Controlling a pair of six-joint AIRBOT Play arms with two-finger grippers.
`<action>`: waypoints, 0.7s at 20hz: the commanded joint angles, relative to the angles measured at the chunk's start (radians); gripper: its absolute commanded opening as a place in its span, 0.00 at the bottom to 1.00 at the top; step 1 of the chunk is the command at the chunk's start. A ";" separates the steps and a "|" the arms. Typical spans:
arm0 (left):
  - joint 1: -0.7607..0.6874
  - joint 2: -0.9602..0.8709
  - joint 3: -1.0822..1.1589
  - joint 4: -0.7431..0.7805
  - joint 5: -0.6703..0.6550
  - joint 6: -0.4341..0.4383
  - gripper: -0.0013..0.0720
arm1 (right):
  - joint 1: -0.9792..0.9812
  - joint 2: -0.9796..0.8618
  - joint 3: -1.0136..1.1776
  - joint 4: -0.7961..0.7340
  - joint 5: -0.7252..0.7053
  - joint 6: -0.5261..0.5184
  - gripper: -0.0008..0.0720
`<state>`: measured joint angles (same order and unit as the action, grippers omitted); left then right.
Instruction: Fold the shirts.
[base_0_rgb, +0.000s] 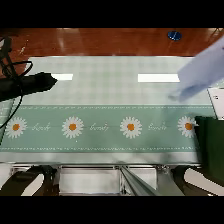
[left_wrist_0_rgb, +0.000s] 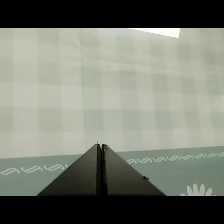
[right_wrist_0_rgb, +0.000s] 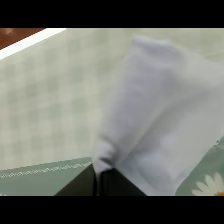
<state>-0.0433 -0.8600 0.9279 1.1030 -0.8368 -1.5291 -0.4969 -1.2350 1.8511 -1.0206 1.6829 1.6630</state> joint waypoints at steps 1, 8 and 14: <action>0.001 -0.001 0.010 -0.005 0.072 0.003 0.04 | -0.216 0.072 -0.003 -0.077 0.176 0.024 0.03; -0.001 -0.001 0.010 -0.031 0.112 0.000 0.04 | -0.537 0.328 -0.378 -0.306 0.175 -0.005 0.03; -0.017 -0.004 0.009 -0.030 0.109 0.003 0.04 | -0.770 0.482 -0.633 -0.649 0.172 0.012 0.03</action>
<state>-0.0513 -0.8616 0.9367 1.0740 -0.7303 -1.5288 -1.1664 -0.8242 1.3254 -1.4731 1.8500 1.6573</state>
